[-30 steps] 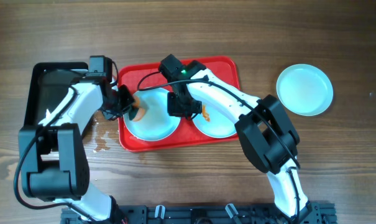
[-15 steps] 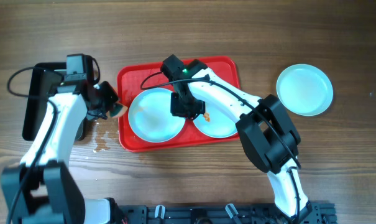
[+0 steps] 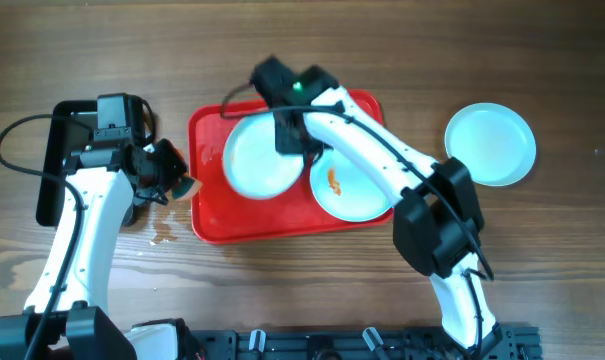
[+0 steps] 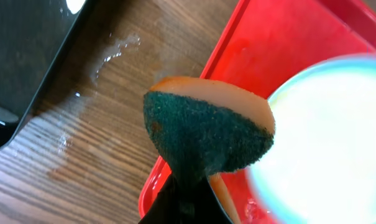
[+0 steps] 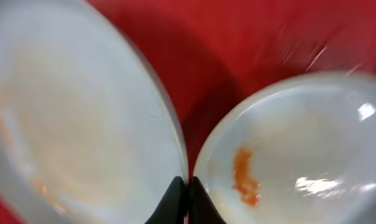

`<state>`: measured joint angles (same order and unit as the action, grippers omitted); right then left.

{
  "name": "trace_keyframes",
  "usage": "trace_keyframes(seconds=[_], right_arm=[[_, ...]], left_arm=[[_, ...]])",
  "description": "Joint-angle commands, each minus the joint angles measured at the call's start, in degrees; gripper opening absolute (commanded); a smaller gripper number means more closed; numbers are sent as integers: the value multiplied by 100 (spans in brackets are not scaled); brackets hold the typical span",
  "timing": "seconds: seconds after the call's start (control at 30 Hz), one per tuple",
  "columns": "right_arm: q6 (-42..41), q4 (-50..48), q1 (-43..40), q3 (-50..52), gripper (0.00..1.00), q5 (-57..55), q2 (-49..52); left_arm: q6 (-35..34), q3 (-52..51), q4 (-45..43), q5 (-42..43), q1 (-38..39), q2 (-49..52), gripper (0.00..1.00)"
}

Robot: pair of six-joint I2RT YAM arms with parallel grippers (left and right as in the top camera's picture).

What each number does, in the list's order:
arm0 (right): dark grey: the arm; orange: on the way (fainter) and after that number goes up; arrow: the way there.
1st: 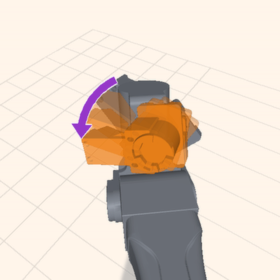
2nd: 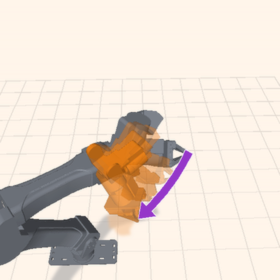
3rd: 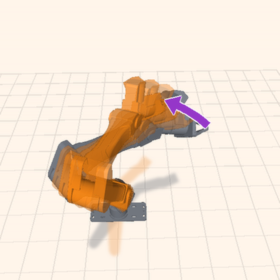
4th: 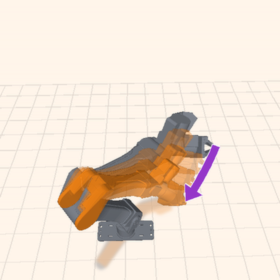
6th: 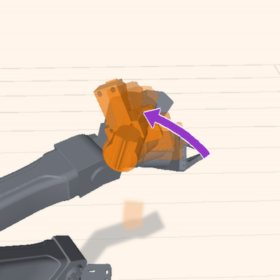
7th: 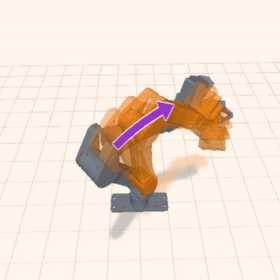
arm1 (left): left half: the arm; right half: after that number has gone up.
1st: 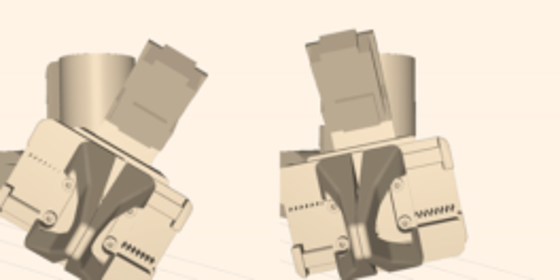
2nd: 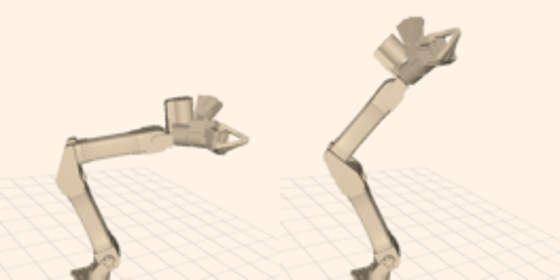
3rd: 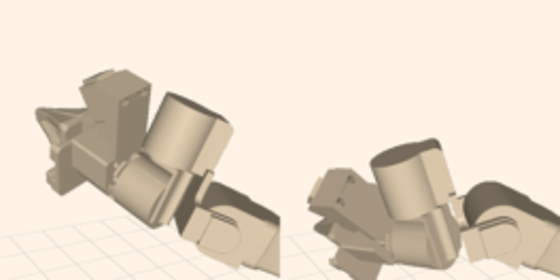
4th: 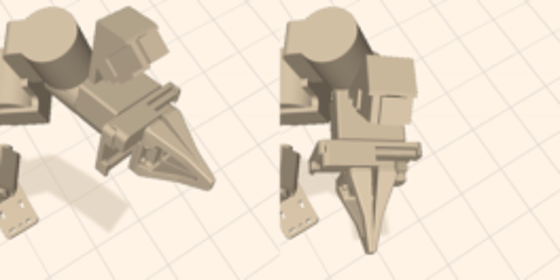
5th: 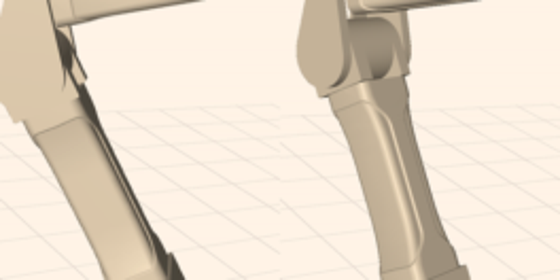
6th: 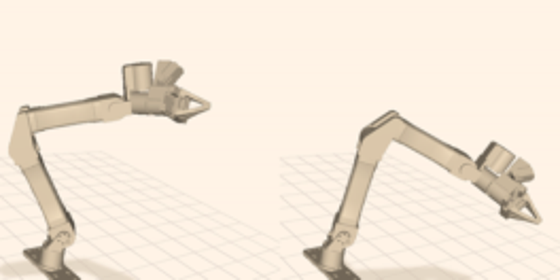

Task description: Clean dirty plates on tray and stack at the side

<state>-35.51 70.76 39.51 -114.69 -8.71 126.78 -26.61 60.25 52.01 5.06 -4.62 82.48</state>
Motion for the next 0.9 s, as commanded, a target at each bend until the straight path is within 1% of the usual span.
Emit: trace_keyframes(seconds=[0.0, 0.1, 0.27, 0.57, 0.63, 0.8, 0.87], right_arm=[[1117, 109, -13, -852, 4, -1228, -229], [1510, 138, 79, -1182, 4, -2223, -332], [2317, 63, 326, -1231, 5, -3499, -413], [2756, -13, 970, -1228, 4, -5506, -411], [2852, -90, 1126, -1226, 4, -5742, -411], [3233, -223, 1384, -1226, 4, -5770, -411], [3254, -262, 1462, -1226, 4, -5917, -411]], left_arm=[[66, -26, 37, 87, 0, 37, 4], [44, -26, 35, 87, 0, 37, 4], [46, -26, 33, 85, 0, 37, 4], [46, -26, 35, 85, 0, 37, 4], [46, -26, 35, 85, 0, 37, 4], [46, -26, 35, 87, 0, 37, 4], [46, -26, 33, 87, 0, 37, 4]])
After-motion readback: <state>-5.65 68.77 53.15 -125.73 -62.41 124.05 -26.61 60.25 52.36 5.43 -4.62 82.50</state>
